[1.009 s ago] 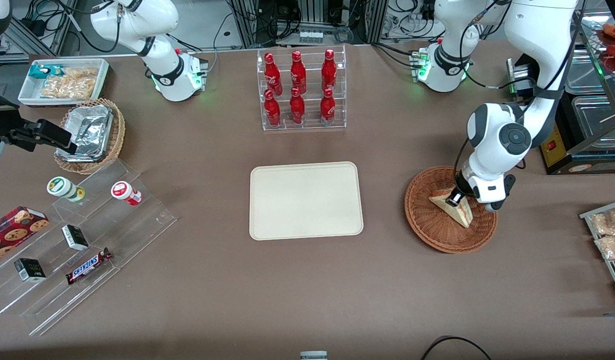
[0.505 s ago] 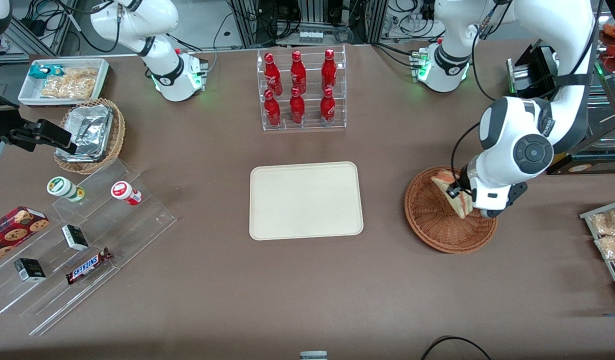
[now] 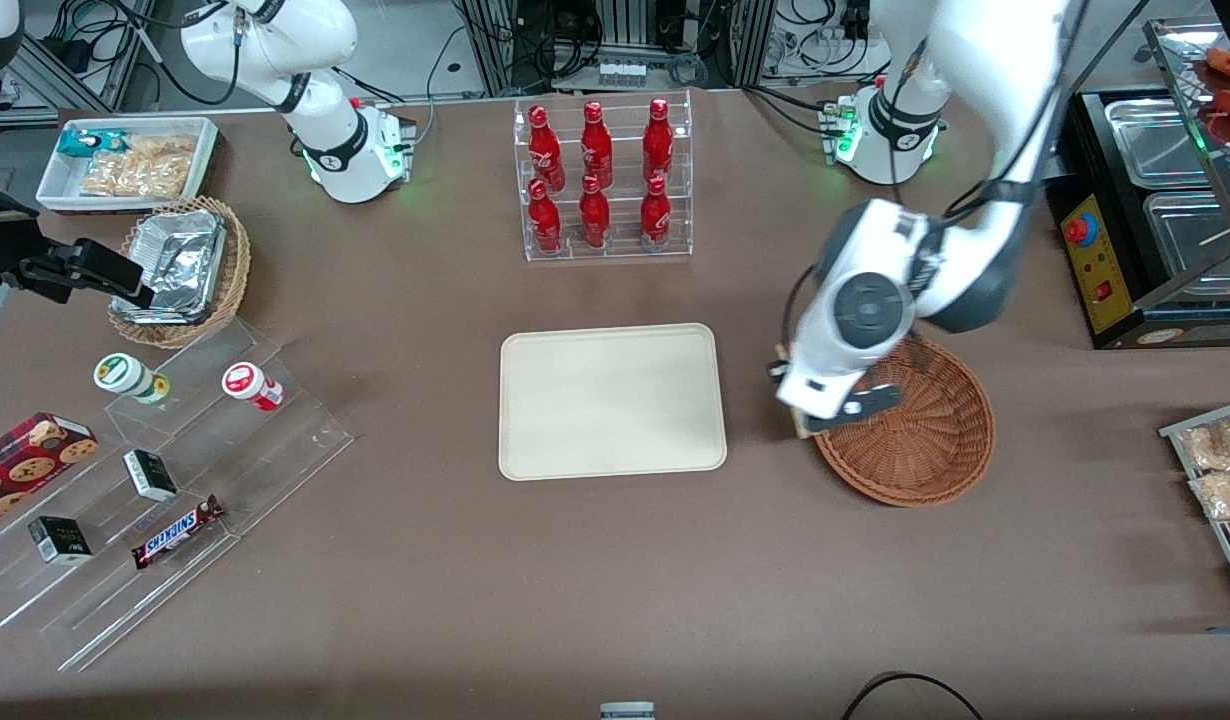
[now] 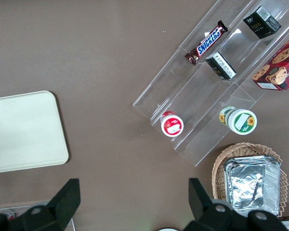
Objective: Place sandwich from basket to tray
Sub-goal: 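Lift the sandwich and carry it over the cream tray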
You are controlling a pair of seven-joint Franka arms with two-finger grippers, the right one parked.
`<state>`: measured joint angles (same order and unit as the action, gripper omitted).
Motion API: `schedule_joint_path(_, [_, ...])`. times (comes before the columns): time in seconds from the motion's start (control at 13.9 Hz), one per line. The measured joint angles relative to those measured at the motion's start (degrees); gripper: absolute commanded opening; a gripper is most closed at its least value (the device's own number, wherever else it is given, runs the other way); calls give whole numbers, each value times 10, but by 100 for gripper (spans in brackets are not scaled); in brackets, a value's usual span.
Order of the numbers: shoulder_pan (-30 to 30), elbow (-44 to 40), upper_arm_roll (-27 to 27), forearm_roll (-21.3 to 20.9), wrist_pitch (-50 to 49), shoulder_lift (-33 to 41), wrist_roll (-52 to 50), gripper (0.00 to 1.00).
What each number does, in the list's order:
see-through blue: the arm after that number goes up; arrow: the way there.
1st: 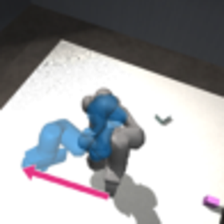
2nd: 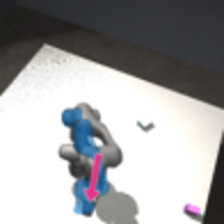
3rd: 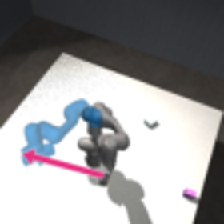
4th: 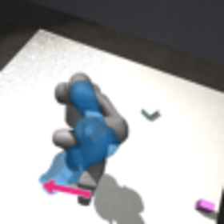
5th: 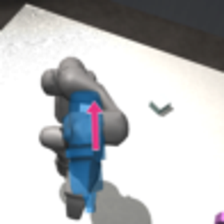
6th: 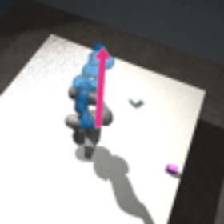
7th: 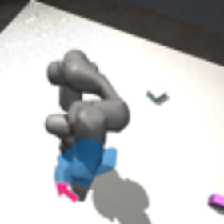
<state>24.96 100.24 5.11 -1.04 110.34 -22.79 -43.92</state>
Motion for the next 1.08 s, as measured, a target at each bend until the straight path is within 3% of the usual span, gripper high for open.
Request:
schedule_joint_path(0.5, [113, -135, 1, 2, 24, -130, -38, 5])
schedule_joint_path(1.08, [189, -153, 1, 6, 145, -197, -145, 7])
